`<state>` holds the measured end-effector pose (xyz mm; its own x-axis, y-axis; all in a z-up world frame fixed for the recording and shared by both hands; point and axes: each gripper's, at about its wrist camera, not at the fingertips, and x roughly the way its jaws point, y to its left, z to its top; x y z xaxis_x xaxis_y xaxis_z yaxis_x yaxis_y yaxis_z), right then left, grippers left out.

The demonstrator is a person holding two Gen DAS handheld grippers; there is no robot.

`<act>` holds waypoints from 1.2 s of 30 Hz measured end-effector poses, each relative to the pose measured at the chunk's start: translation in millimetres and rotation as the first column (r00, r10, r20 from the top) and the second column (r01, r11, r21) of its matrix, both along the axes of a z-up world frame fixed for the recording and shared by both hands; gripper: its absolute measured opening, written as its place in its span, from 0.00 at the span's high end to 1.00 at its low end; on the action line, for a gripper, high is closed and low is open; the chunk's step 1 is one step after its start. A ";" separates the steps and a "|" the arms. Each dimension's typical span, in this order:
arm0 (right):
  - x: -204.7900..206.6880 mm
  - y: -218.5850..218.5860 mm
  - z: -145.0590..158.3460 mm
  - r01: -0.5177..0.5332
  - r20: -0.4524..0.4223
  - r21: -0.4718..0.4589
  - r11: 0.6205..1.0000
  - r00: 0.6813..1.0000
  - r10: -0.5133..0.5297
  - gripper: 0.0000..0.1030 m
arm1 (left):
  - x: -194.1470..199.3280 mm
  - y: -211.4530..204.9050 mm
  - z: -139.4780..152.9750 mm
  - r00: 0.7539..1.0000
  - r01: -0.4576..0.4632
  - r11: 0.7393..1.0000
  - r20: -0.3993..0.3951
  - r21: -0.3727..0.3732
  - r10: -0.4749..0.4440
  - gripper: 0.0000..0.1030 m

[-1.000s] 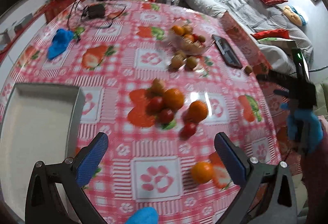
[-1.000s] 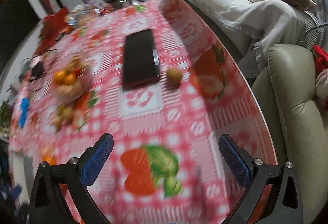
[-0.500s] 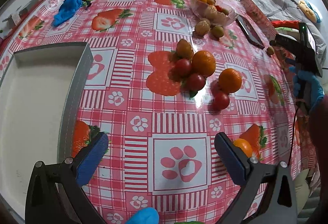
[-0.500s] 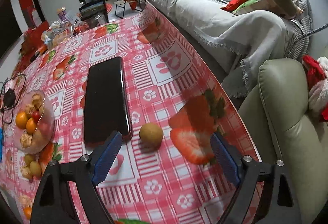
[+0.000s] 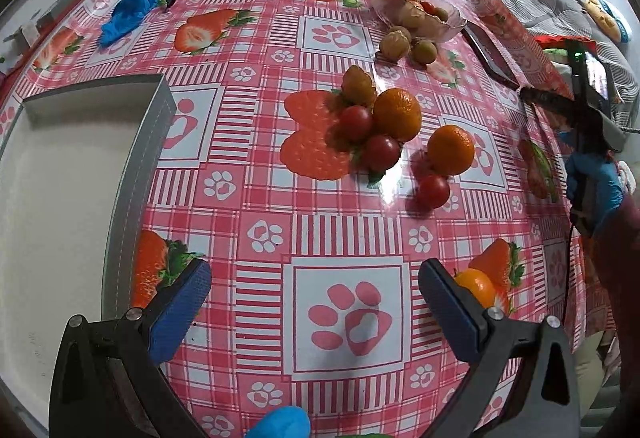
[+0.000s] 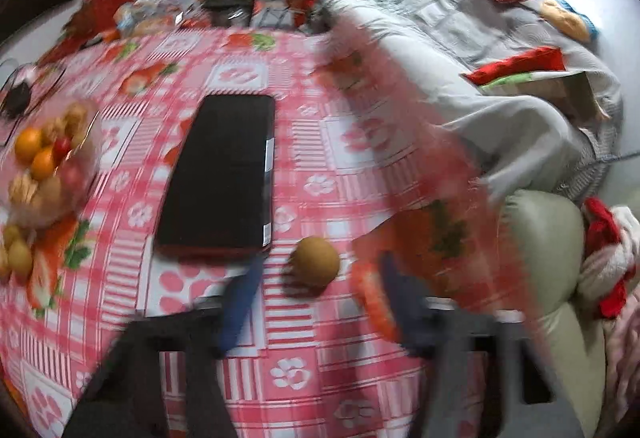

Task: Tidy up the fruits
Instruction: 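Reach to the brown round fruit beside the phone and grasp it with the right gripper, then grasp the orange with the left gripper while the right gripper holds the brown fruit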

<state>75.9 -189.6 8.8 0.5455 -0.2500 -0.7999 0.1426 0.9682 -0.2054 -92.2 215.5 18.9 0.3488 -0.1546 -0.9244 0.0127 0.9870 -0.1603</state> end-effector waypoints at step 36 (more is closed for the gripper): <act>-232.2 45.7 3.0 -0.103 0.030 0.257 0.961 0.995 0.099 0.73 | -15.5 -106.2 -10.3 0.987 0.121 0.986 0.096 0.117 -0.132 0.00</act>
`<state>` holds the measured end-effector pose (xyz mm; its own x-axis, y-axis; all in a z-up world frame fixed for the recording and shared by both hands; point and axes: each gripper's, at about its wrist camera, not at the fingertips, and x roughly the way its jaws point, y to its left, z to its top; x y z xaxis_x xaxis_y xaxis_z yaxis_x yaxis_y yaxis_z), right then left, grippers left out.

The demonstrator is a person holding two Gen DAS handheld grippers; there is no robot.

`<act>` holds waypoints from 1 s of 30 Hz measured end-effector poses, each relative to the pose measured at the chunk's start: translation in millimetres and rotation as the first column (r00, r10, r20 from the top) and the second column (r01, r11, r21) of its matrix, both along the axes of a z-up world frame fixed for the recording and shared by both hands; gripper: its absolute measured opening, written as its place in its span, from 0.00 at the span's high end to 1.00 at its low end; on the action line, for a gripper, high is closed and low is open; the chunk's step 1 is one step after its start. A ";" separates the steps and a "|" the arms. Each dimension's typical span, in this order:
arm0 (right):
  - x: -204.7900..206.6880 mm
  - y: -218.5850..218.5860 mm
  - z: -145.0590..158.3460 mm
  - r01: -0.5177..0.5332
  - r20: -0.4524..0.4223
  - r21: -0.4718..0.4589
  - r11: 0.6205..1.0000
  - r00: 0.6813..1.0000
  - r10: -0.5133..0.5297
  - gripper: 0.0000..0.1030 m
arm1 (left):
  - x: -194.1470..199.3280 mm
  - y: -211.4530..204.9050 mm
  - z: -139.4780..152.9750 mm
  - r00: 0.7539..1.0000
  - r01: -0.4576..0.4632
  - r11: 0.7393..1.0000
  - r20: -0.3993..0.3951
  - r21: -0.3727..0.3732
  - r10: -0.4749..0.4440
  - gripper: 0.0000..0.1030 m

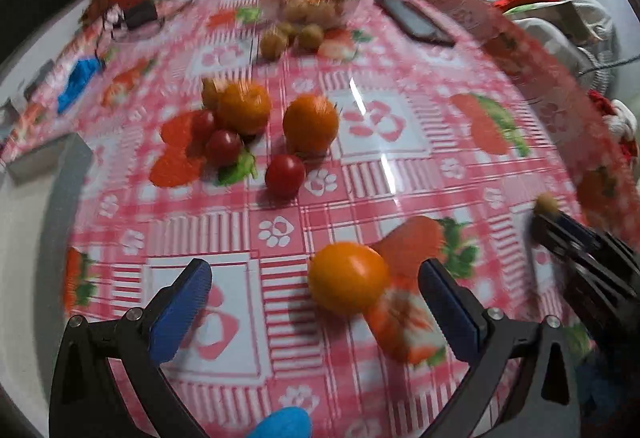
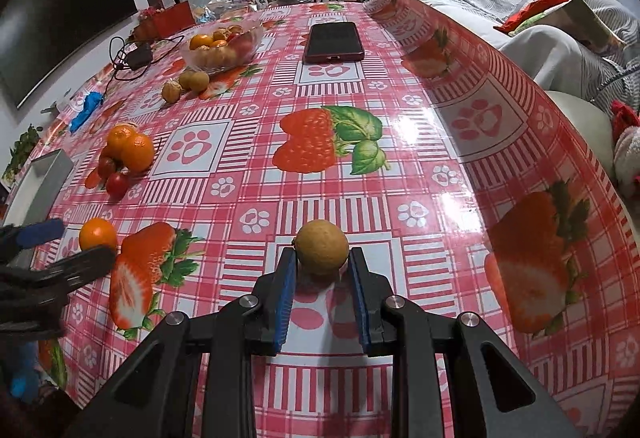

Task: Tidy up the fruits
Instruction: 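Grasp the orange with the left gripper while the right gripper holds the brown fruit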

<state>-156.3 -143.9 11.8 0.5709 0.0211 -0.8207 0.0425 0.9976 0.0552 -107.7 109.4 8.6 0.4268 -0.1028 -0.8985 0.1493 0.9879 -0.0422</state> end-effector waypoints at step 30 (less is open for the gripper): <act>-7.0 11.3 14.7 0.001 0.002 0.055 0.999 1.000 -0.001 0.73 | -33.9 28.4 20.7 0.999 0.024 0.998 0.047 -0.053 -0.022 0.62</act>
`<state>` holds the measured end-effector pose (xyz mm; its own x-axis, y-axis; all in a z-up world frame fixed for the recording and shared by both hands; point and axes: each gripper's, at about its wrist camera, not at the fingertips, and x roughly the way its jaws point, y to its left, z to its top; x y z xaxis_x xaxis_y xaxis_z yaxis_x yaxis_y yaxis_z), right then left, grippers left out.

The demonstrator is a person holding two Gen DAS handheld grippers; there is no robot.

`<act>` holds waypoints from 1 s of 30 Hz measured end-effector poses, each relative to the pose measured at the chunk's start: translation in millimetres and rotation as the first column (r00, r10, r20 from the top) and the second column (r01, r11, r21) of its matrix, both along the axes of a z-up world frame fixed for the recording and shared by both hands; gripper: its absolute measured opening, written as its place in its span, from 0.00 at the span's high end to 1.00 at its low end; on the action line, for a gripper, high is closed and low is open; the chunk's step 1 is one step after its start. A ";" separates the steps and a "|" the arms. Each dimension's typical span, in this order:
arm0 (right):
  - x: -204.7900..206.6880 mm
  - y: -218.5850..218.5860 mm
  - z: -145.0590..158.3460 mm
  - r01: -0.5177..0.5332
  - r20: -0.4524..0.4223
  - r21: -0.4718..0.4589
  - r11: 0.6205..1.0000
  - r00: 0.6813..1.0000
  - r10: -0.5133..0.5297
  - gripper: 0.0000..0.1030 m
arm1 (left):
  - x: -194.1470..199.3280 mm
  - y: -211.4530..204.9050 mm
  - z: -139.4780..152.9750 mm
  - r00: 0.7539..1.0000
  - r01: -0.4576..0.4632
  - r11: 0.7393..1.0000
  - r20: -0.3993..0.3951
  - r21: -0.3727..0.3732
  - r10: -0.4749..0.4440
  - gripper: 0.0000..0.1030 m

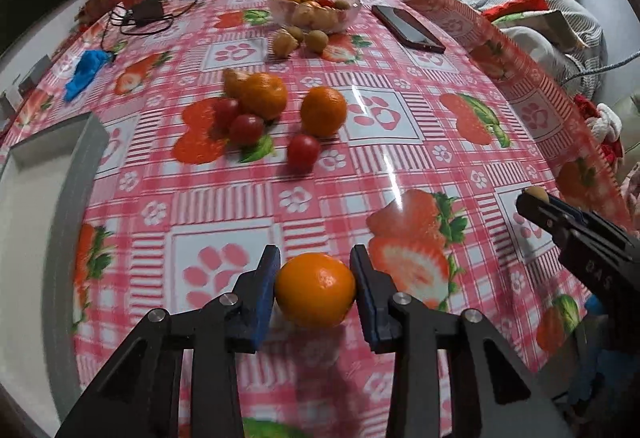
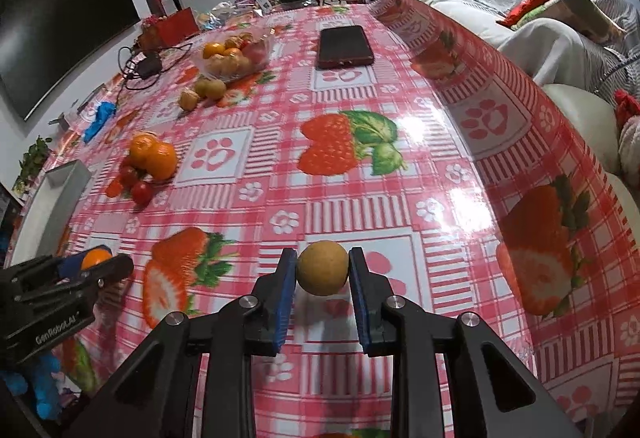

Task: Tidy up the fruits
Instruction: 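Grasp the orange with the left gripper while the right gripper holds the brown fruit, then carry the orange into the white tray and open the left gripper while the right releases the brown fruit there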

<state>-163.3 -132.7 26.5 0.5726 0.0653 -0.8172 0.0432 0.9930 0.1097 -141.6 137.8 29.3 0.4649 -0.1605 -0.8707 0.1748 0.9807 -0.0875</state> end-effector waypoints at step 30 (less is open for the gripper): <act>41.6 211.6 63.0 -0.369 0.049 0.023 0.929 0.929 0.367 0.73 | -13.7 242.3 70.5 0.927 -0.355 0.935 0.123 -0.011 0.353 0.62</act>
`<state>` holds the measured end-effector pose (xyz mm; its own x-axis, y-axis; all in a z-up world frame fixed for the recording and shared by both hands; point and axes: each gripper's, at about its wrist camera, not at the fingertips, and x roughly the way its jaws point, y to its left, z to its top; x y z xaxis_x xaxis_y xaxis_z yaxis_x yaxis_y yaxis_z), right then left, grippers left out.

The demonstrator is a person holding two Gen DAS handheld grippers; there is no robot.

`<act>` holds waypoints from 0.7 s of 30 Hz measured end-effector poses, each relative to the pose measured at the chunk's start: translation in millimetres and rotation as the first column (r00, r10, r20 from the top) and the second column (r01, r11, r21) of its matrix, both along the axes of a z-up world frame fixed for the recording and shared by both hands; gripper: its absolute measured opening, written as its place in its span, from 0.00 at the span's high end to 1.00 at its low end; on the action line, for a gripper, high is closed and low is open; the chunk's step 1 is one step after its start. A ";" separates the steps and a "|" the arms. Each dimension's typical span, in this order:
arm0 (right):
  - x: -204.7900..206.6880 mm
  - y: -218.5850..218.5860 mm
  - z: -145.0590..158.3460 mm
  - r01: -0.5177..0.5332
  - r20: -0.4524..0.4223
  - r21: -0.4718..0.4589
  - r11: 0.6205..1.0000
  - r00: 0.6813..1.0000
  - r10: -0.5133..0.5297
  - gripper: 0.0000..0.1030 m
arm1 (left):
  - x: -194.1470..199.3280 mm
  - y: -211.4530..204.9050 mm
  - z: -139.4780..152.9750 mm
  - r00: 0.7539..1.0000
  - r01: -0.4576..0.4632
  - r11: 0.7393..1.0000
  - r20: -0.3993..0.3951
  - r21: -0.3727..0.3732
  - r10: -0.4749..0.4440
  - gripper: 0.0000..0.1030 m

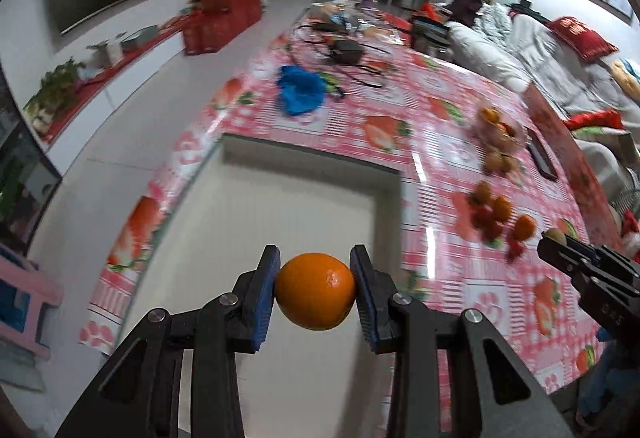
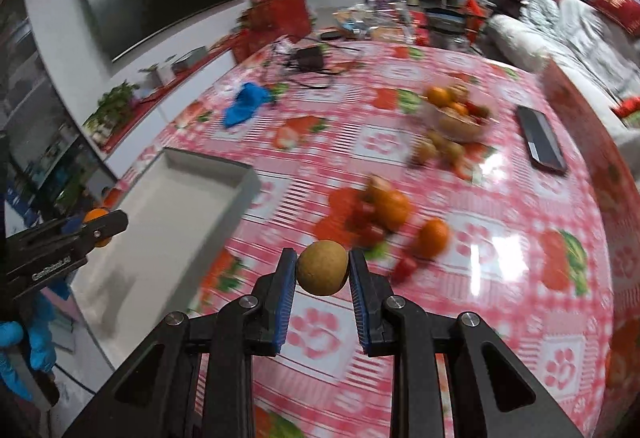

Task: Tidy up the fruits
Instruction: 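Carry the orange into the white tray and open the left gripper while the right releases the brown fruit there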

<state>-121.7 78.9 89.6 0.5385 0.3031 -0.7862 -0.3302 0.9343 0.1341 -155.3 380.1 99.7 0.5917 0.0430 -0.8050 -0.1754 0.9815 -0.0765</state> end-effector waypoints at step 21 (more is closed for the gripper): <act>45.1 154.0 -45.0 -0.204 -0.150 -0.018 0.979 0.968 0.199 0.73 | 11.3 48.4 -63.2 0.992 -0.048 0.999 -0.114 -0.002 0.047 0.61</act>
